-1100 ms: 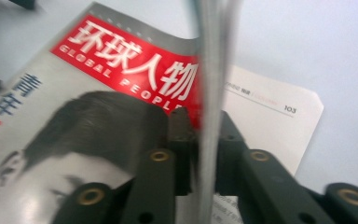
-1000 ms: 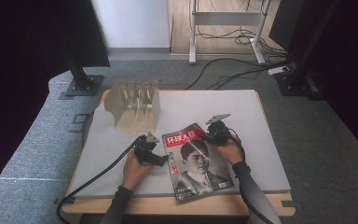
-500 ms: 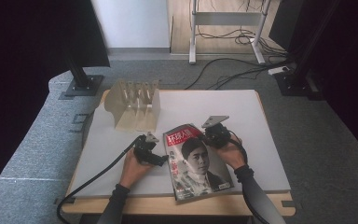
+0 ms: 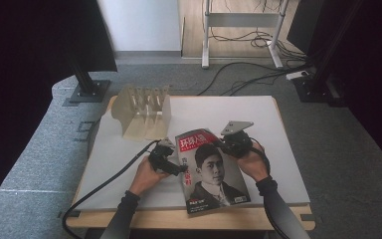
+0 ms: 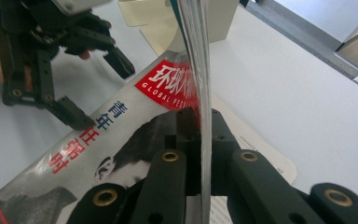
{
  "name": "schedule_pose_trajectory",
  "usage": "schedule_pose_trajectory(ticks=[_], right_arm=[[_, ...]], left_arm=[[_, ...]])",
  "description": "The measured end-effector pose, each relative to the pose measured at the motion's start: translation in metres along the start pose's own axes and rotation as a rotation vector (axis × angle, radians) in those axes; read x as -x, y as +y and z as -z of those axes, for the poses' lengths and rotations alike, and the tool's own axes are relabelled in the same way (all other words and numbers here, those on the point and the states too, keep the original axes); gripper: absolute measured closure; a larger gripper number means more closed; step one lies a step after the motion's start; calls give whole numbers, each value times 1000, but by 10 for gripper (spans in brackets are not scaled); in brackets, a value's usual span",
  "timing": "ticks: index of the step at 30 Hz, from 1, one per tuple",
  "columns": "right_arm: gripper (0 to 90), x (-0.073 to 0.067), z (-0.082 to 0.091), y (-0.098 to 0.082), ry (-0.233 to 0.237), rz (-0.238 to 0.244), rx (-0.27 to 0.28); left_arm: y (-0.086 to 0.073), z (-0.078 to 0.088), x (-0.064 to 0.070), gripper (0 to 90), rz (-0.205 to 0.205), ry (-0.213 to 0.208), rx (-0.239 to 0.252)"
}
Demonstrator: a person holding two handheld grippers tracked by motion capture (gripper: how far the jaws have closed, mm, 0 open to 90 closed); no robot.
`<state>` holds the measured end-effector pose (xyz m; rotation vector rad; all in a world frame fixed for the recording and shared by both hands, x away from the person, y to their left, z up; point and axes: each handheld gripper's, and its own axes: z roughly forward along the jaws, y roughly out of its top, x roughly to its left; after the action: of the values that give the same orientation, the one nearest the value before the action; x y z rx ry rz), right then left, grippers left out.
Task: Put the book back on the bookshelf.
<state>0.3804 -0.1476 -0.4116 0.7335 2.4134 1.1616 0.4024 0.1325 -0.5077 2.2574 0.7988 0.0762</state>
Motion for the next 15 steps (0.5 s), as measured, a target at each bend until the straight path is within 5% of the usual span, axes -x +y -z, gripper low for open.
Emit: schedule_pose_trajectory(ticks=[8,15], right_arm=[[855,-1,0,1,14,3,8],[855,1,1,4,29,-2,22]], left_arm=[[3,-12,5,67,-28,-111,-43],[10,-8,9,115,-65,-97,-54]])
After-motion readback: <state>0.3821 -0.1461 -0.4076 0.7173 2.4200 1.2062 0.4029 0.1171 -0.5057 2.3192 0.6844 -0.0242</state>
